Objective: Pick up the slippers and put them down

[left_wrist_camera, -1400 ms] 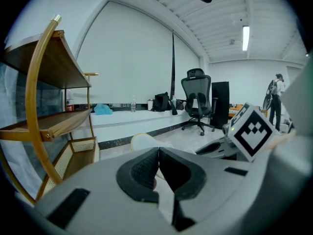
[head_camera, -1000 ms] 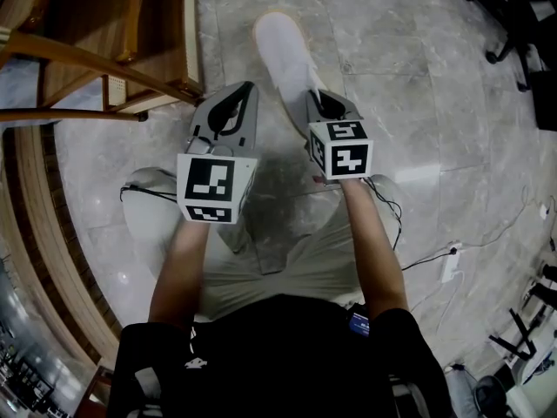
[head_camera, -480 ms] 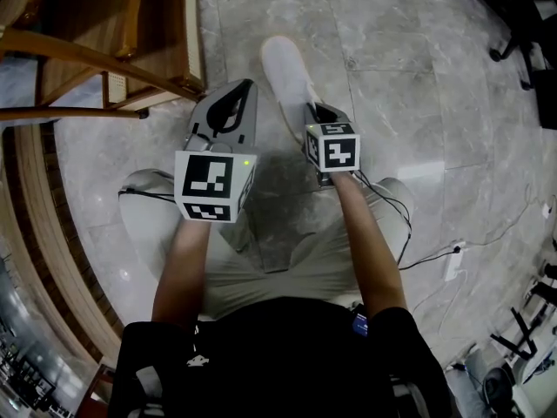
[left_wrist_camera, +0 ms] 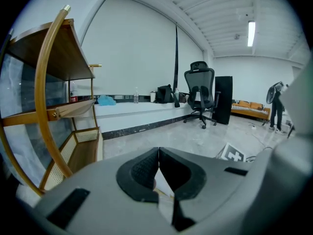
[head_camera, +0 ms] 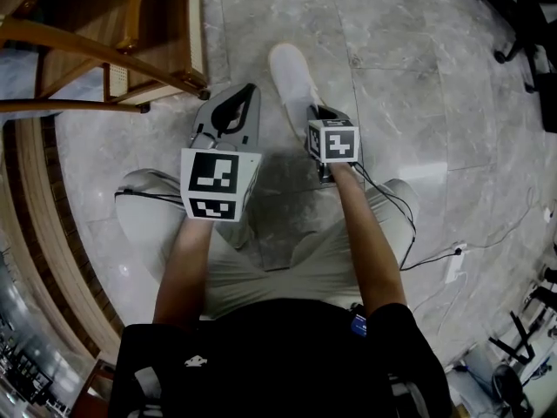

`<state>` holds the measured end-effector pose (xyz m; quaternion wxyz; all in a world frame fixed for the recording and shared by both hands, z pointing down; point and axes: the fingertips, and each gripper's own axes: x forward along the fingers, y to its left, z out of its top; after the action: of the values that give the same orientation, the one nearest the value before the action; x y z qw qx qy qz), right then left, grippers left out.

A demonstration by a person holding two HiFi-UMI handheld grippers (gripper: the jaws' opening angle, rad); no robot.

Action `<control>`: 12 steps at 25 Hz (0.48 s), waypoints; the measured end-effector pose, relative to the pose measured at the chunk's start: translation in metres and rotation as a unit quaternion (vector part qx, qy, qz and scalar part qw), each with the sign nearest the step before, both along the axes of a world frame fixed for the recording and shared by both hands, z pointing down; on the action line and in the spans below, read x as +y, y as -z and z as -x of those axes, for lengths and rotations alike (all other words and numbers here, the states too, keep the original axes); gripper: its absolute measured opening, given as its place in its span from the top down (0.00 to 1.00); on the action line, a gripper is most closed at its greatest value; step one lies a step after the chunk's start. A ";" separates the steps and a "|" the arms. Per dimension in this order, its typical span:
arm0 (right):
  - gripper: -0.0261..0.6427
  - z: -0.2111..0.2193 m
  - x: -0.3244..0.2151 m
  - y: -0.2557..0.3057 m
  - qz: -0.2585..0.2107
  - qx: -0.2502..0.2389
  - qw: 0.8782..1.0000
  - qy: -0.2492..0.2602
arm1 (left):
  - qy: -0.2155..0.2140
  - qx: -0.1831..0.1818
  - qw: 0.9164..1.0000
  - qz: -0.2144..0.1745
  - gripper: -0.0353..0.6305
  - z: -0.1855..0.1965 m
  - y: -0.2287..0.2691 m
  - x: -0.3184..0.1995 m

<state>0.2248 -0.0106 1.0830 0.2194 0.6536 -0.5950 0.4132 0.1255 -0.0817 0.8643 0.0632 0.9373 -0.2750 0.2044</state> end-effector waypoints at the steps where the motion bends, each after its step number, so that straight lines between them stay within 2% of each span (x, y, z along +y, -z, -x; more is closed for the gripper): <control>1: 0.94 0.000 0.001 -0.006 0.006 -0.004 1.000 -0.003 | 0.002 -0.002 1.000 0.002 0.94 0.001 -0.002 -0.001; 12: 0.94 0.002 0.019 -0.062 0.064 -0.031 0.997 -0.022 | 0.002 -0.017 1.000 0.020 0.94 0.003 -0.016 -0.004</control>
<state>0.2230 0.0083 1.1452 0.2329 0.6377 -0.5597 0.4753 0.1221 -0.0853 0.8805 0.0780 0.9318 -0.2735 0.2255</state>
